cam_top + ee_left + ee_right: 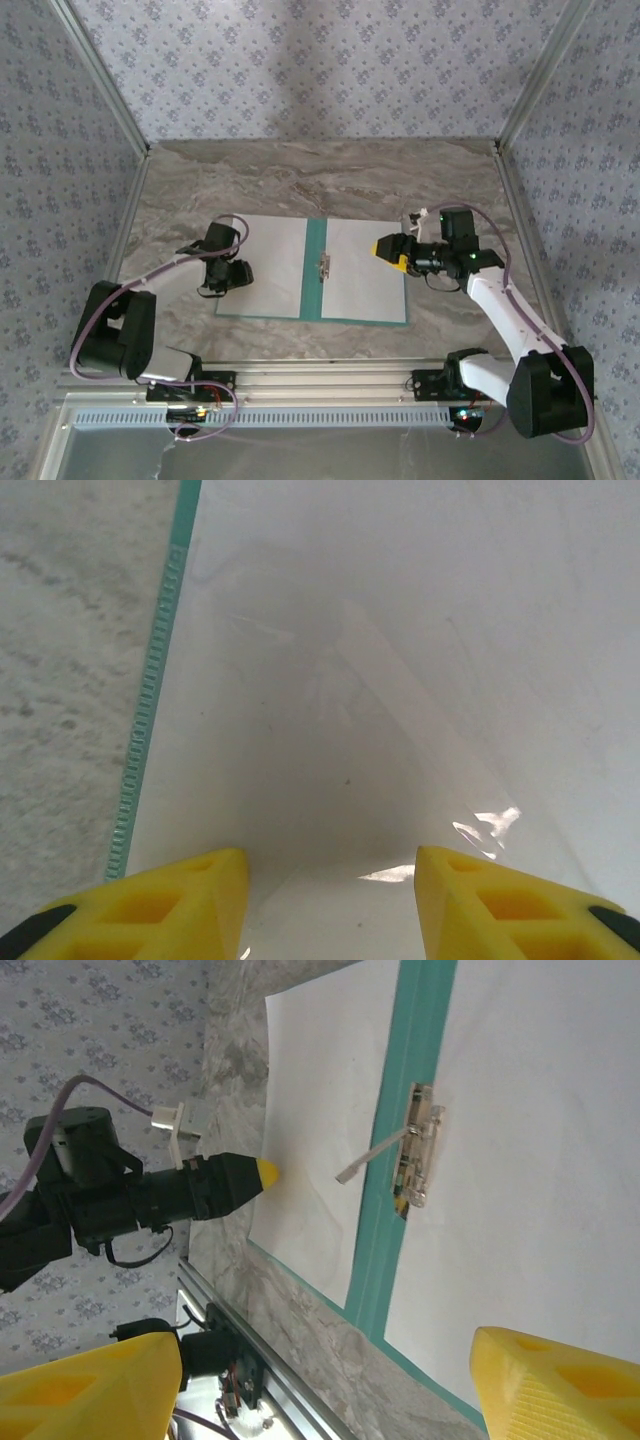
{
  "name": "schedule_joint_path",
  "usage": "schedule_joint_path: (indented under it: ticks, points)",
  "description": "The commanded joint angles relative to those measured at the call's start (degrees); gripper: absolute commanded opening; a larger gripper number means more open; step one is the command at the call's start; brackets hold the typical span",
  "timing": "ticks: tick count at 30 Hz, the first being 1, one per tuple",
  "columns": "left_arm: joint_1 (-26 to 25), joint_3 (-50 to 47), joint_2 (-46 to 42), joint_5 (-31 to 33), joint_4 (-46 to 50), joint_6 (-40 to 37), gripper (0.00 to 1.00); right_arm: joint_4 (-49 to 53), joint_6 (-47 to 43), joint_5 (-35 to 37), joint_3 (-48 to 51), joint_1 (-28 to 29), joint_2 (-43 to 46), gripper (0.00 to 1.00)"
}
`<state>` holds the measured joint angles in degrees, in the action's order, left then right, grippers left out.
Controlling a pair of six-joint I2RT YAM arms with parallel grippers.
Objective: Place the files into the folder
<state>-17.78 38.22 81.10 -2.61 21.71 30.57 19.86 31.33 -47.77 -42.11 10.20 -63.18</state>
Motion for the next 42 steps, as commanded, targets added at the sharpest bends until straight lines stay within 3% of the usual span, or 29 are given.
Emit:
schedule_joint_path:
  ticks: [1,7,18,30,37,40,42]
  points:
    - [-1.1,0.7,2.2,-3.6,-2.1,0.4,0.49,3.1,1.6,1.3,-3.7,0.7,-2.0,0.77]
    - [-4.6,1.7,4.0,-3.7,-3.9,2.1,0.49,7.8,2.5,5.5,-7.6,3.3,-8.3,0.73]
    - [-11.2,1.4,3.2,-3.3,-5.9,9.5,0.49,16.9,4.3,26.4,-18.7,13.7,-18.8,0.7]
    - [-11.3,1.0,3.6,-3.2,-6.6,9.3,0.49,25.4,6.0,38.5,-32.9,24.6,-33.8,0.62]
    - [-11.4,1.0,3.8,-2.5,-6.0,8.5,0.49,30.9,6.6,43.5,-39.5,27.3,-39.8,0.59]
    - [-11.4,0.8,3.9,-2.7,-6.1,8.1,0.49,31.6,7.2,44.4,-40.7,27.7,-41.0,0.5]
    - [-11.4,0.8,4.2,-2.8,-5.9,7.9,0.49,32.6,7.4,45.4,-41.8,28.0,-41.9,0.49]
